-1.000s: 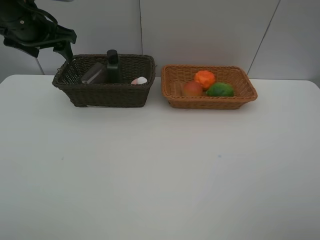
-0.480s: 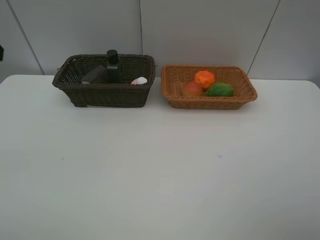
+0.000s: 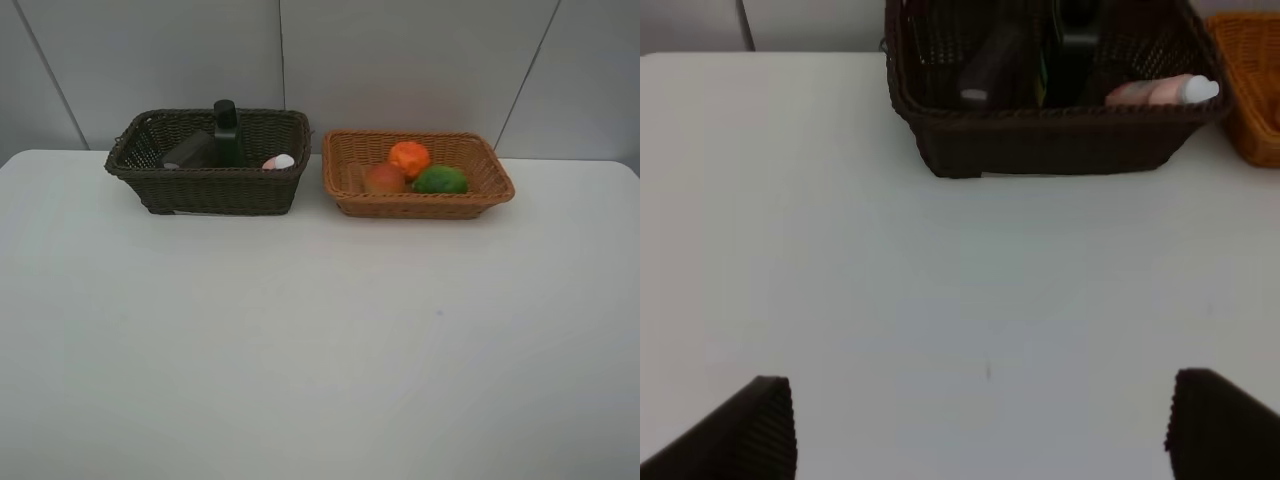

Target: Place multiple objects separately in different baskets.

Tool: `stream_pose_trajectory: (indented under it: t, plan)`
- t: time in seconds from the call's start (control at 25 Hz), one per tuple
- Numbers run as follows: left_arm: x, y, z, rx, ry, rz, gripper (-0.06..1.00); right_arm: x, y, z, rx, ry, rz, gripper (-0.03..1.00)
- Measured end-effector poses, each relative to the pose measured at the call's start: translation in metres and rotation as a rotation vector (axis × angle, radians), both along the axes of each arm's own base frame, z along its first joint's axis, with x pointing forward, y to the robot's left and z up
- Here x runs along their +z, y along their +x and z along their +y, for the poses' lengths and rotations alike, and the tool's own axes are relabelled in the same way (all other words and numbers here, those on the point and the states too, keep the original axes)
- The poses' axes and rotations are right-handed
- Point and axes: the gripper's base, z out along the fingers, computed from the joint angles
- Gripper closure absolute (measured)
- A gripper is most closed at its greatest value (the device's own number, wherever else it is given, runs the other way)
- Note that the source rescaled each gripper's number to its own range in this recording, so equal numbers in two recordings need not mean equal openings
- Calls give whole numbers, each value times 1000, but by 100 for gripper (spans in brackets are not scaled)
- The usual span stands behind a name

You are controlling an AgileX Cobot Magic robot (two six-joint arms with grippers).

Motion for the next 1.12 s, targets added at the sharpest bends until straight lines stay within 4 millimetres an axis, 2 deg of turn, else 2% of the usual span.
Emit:
stream_pose_trajectory:
  t: [0.28,0.6,0.76,1.12]
  plan:
    - [-49,-18,3,-36,67,16,-2,0,0,0,0,0,0,1]
    - [-73,-33,6,-45,73,-62,-2,0,0,0,0,0,0,1]
    - [-89,-33,6,-47,74,-59,-2,0,0,0,0,0,0,1]
    - [-91,-32,5,-52,73,-59,-2,0,0,0,0,0,0,1]
